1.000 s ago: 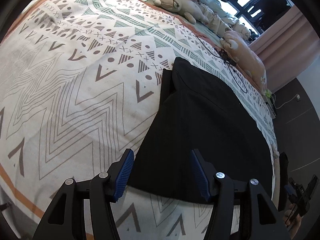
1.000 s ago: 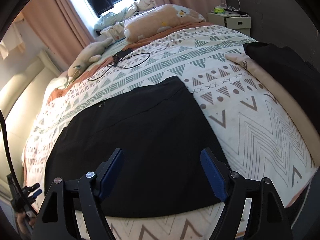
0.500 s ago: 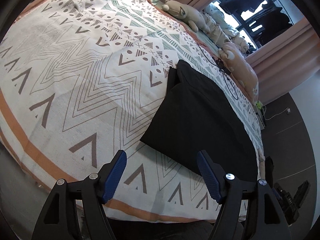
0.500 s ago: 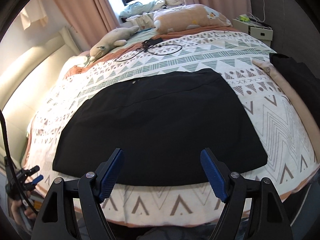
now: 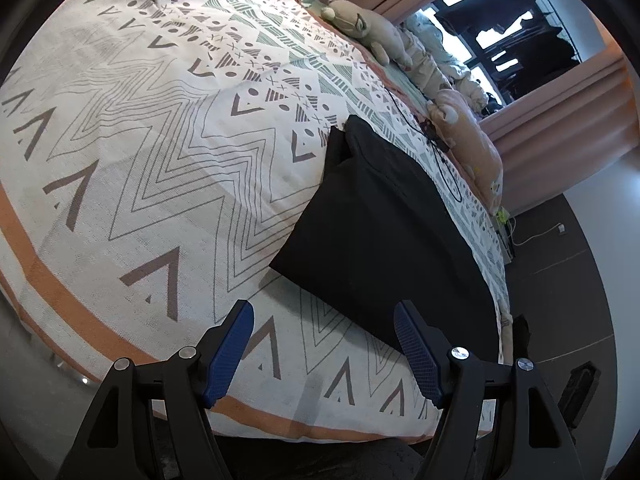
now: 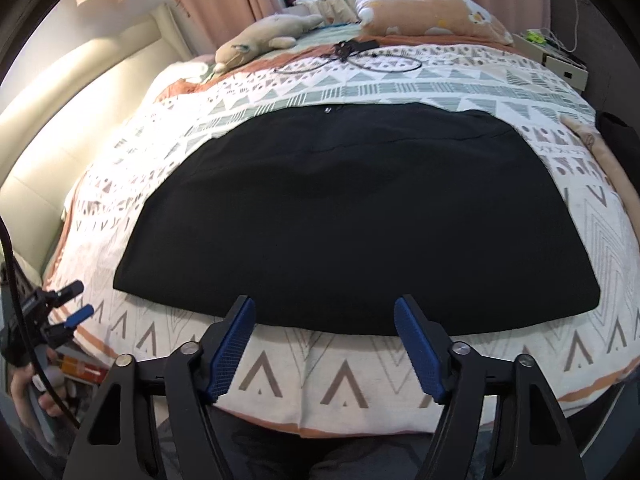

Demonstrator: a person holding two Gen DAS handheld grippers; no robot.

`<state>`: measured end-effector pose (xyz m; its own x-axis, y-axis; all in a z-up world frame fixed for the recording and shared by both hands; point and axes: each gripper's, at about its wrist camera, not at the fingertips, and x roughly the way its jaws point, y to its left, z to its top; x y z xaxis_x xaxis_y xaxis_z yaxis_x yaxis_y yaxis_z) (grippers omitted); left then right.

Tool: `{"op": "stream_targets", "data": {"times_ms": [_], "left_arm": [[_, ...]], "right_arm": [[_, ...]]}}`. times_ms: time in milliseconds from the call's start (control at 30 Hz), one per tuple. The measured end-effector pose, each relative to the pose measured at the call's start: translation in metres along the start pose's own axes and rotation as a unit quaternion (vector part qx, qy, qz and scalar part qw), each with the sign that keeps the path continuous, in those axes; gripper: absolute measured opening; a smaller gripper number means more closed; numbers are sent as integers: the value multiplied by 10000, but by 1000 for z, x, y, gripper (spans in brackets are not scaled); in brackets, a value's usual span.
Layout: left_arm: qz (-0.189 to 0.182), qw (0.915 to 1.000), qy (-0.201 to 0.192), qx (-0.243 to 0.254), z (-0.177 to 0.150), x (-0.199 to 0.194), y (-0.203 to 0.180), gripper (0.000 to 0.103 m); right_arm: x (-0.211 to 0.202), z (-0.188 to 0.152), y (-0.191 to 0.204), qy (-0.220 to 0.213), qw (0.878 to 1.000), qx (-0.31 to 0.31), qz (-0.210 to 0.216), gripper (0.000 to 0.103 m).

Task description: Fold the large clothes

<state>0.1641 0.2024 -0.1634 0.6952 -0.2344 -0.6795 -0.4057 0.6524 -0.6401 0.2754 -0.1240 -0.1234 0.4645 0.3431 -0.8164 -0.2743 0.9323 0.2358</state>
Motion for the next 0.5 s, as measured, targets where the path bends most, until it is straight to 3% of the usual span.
{"op": "stream_targets", "data": {"times_ms": [67,167,500], "left_arm": [[12,10000,34,-29,4,7,1,72],[53,9999,83,-124,8,17,4,71],[156,9985,418,-307,16,64,5,68]], "right_arm": [[10,1,3,105,9999,-16,1,64],[29,2,10,285,9995,-135,-45,51],[81,7,18,845,9949,-355,-421,50]]}}
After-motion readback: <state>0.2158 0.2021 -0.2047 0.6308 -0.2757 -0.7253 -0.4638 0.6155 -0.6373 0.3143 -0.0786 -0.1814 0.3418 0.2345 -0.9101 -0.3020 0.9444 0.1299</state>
